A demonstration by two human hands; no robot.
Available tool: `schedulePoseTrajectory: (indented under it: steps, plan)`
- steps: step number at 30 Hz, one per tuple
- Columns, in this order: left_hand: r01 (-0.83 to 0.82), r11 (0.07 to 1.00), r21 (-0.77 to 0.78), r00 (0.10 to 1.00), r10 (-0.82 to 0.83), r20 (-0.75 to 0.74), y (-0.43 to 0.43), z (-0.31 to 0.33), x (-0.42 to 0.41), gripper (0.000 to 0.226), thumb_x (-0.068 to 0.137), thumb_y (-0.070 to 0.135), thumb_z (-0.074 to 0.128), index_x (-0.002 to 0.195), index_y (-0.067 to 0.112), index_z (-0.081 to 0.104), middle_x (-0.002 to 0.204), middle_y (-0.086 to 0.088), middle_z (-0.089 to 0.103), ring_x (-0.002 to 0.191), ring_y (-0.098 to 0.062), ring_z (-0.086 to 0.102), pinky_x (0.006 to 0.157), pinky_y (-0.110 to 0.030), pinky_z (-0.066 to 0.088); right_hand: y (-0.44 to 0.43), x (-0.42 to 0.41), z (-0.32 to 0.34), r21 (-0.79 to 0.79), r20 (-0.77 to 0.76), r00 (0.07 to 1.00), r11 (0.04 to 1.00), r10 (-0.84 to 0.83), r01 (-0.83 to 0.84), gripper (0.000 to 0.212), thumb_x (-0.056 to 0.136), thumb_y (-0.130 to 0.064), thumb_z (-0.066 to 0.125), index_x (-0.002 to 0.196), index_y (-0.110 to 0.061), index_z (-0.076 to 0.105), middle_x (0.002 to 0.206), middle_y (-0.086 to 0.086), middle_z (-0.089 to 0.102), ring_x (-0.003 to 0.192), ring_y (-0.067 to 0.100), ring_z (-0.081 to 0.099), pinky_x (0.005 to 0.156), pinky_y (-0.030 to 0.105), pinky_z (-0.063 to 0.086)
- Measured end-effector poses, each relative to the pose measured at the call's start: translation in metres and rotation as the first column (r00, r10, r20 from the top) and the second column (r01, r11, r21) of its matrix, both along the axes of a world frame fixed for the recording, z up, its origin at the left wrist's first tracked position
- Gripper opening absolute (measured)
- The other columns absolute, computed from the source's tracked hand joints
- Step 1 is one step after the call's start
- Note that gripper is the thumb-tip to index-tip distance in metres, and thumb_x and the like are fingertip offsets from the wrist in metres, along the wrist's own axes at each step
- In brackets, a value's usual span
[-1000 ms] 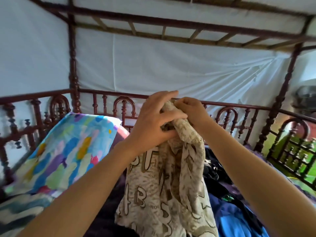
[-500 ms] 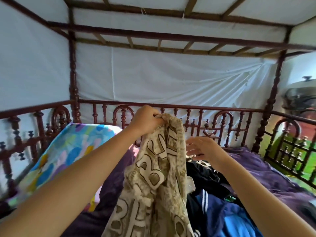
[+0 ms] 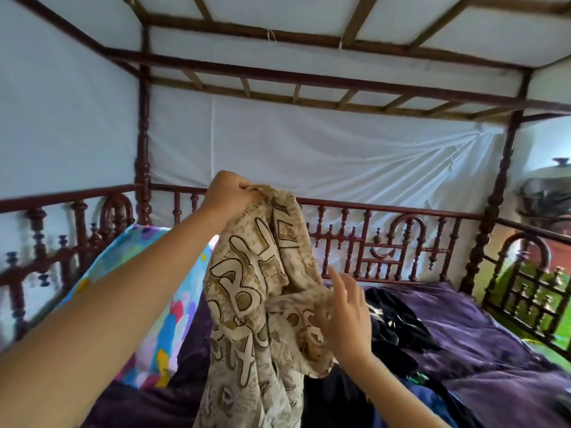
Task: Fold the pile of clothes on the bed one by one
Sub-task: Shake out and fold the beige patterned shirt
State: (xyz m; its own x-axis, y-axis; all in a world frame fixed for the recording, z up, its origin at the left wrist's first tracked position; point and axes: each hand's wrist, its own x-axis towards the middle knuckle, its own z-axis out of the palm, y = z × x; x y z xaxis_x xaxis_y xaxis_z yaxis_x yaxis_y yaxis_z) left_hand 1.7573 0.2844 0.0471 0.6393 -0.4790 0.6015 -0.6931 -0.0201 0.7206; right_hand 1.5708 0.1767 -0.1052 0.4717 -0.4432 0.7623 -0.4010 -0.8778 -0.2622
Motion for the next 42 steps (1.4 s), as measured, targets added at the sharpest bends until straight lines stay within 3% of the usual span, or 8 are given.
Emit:
schedulePoseTrajectory:
  steps: [5, 10, 16, 20, 25, 32, 38, 42]
  plan:
    - [-0.090, 0.996, -0.012, 0.992, 0.089, -0.087, 0.030, -0.009, 0.024, 0.020, 0.076, 0.012, 0.074, 0.062, 0.008, 0.061, 0.061, -0.006, 0.050, 0.059, -0.013, 0.043, 0.046, -0.019, 0.028, -0.044, 0.011, 0.047, 0.431, 0.137, 0.971, 0.871, 0.196, -0.237, 0.008, 0.089, -0.007, 0.060, 0.095, -0.007, 0.066, 0.091, 0.006, 0.066, 0.081, 0.017, 0.059, 0.060, 0.008, 0.040]
    - [-0.249, 0.962, 0.110, 0.968, 0.248, 0.023, 0.056, -0.019, 0.046, 0.026, 0.080, 0.019, 0.072, 0.099, 0.001, 0.070, 0.086, -0.015, 0.063, 0.079, -0.015, 0.052, 0.064, -0.024, 0.033, -0.038, 0.028, 0.119, 0.439, 0.303, 0.899, 0.791, 0.316, -0.426, 0.006, 0.083, -0.008, 0.067, 0.080, -0.012, 0.064, 0.061, -0.006, 0.056, 0.057, 0.008, 0.050, 0.052, 0.016, 0.042]
    - [0.168, 0.959, 0.228, 0.956, -0.215, 0.199, 0.043, -0.019, 0.011, 0.067, 0.080, 0.003, 0.070, 0.138, 0.014, 0.039, 0.128, 0.007, 0.045, 0.113, 0.002, 0.042, 0.083, 0.002, 0.031, -0.002, 0.061, 0.173, 0.438, 0.198, 0.811, 0.691, 0.550, -0.575, 0.027, 0.081, 0.003, 0.065, 0.067, -0.020, 0.061, 0.053, -0.009, 0.054, 0.038, -0.004, 0.044, 0.041, 0.010, 0.037]
    - [0.375, 0.923, 0.089, 0.909, -0.385, 0.159, 0.029, -0.013, -0.003, 0.060, 0.075, -0.016, 0.064, 0.119, 0.022, 0.052, 0.105, 0.014, 0.058, 0.085, 0.017, 0.057, 0.079, -0.001, 0.040, 0.006, 0.068, 0.184, 0.451, 0.081, 0.781, 0.676, 0.619, -0.583, 0.027, 0.080, 0.003, 0.066, 0.067, -0.020, 0.063, 0.064, -0.004, 0.060, 0.054, 0.002, 0.055, 0.059, 0.017, 0.046]
    - [0.287, 0.957, 0.028, 0.953, -0.289, 0.094, 0.013, -0.020, -0.007, 0.041, 0.077, -0.010, 0.065, 0.098, 0.025, 0.062, 0.090, -0.011, 0.068, 0.084, -0.018, 0.061, 0.083, -0.032, 0.048, -0.005, 0.062, 0.165, 0.534, 0.098, 0.804, 0.650, 0.587, -0.540, 0.023, 0.079, 0.003, 0.067, 0.070, -0.018, 0.065, 0.070, 0.002, 0.062, 0.059, 0.010, 0.058, 0.063, 0.024, 0.051]
    - [0.255, 0.918, 0.304, 0.945, -0.303, 0.122, -0.003, -0.054, -0.008, 0.024, 0.080, -0.010, 0.059, 0.085, 0.012, 0.067, 0.081, -0.003, 0.066, 0.065, 0.012, 0.044, 0.057, -0.007, 0.037, -0.028, 0.050, 0.136, 0.618, 0.232, 0.807, 0.559, 0.542, -0.553, 0.025, 0.076, 0.006, 0.069, 0.068, -0.018, 0.067, 0.054, -0.010, 0.065, 0.051, 0.002, 0.061, 0.055, 0.013, 0.052]
    - [0.233, 0.962, 0.141, 0.972, -0.233, -0.020, -0.011, -0.064, -0.004, 0.025, 0.079, -0.011, 0.062, 0.092, 0.009, 0.071, 0.067, 0.016, 0.060, 0.064, 0.005, 0.051, 0.054, -0.002, 0.039, -0.043, 0.038, 0.119, 0.652, 0.200, 0.838, 0.569, 0.508, -0.501, 0.013, 0.086, -0.010, 0.066, 0.094, -0.020, 0.066, 0.072, -0.008, 0.067, 0.064, 0.000, 0.064, 0.060, 0.015, 0.053]
    - [0.162, 0.987, -0.015, 0.986, -0.162, -0.026, -0.010, -0.056, -0.001, 0.020, 0.078, -0.010, 0.064, 0.085, 0.007, 0.072, 0.062, 0.007, 0.059, 0.069, -0.007, 0.050, 0.061, -0.021, 0.042, -0.049, 0.026, 0.084, 0.770, 0.034, 0.867, 0.541, 0.496, -0.340, 0.024, 0.093, -0.026, 0.055, 0.113, -0.014, 0.060, 0.100, -0.002, 0.066, 0.089, 0.010, 0.064, 0.079, 0.028, 0.054]
